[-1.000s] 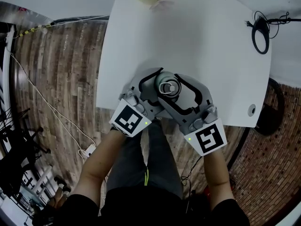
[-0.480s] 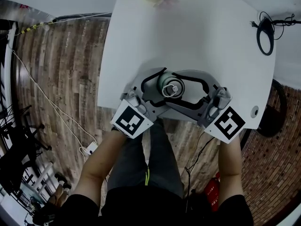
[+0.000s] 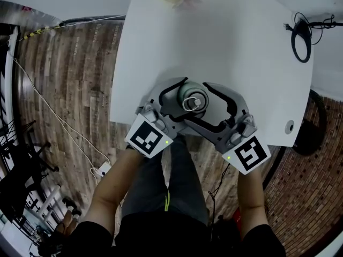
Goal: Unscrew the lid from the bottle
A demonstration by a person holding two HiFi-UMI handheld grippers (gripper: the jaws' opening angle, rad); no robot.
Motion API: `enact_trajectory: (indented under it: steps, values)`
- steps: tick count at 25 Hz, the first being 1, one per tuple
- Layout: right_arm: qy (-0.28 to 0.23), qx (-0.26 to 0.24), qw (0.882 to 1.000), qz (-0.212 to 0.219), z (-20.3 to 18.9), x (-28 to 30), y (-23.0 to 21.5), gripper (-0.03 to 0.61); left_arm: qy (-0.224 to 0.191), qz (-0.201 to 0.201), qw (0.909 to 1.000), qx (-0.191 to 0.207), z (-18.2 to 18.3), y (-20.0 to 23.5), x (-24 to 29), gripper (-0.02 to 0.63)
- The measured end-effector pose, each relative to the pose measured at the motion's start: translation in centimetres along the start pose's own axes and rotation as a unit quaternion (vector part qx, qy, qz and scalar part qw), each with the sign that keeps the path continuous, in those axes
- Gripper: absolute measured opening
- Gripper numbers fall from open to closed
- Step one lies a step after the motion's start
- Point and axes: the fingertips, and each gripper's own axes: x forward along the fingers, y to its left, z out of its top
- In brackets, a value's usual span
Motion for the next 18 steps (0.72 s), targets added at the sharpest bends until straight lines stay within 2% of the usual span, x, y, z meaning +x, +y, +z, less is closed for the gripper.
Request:
enact_trajectory:
  steps: [2,4,6,12,15,18]
  values:
    - [-0.017,0.019,0.996,-0.086,0.0,-0.7,-0.7,0.31,-0.001,0.001,1.0,0.001,0.0,0.0,0.0,0.373]
    - [-0.028,0.035,0.981,-0.186,0.2,-1.4,-1.4,0.31,-0.002,0.003,1.0,0.002,0.1,0.0,-0.1,0.373]
    - [-0.028,0.046,0.966,-0.251,0.2,-1.3,-1.1,0.31,-0.002,0.007,1.0,0.001,0.1,0.1,-0.1,0.373]
    - [-0.017,0.065,0.956,-0.286,-0.5,-0.1,0.0,0.308,0.0,0.012,0.9999,-0.006,-0.2,0.0,0.0,0.373]
    - [-0.018,0.054,0.952,-0.3,-0.2,-0.5,-0.8,0.308,-0.002,0.012,0.9999,-0.005,-0.1,-0.1,0.0,0.373]
    - [-0.016,0.04,0.954,-0.297,0.1,-0.4,-1.2,0.308,-0.002,0.012,0.9999,-0.003,0.0,0.0,0.0,0.373]
